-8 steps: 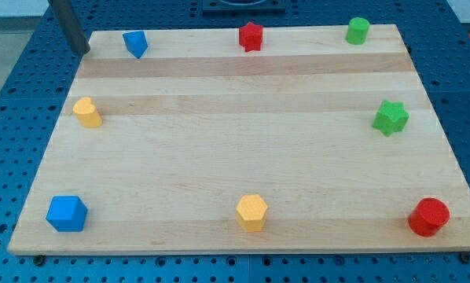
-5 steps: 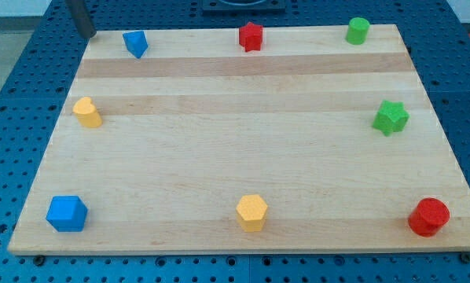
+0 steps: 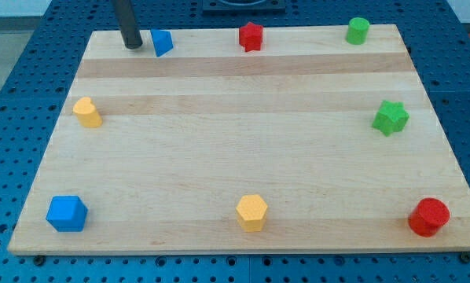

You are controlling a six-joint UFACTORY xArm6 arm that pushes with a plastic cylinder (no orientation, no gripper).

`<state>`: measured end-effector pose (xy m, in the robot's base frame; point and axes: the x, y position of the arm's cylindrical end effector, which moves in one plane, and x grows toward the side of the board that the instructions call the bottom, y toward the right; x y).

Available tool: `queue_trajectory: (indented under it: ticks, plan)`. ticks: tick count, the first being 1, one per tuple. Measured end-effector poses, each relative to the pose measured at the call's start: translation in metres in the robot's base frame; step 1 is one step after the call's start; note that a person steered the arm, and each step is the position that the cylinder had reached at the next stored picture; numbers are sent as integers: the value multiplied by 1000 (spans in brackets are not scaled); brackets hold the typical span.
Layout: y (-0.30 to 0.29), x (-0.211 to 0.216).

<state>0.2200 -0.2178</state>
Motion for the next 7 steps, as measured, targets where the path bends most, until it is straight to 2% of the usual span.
queue_trajectory:
  ticks: [1, 2, 3, 5, 6, 7]
  plan:
    - [20, -10]
    - [63, -2]
    - [88, 42]
    - [90, 74]
    - [112, 121]
    - [179, 172]
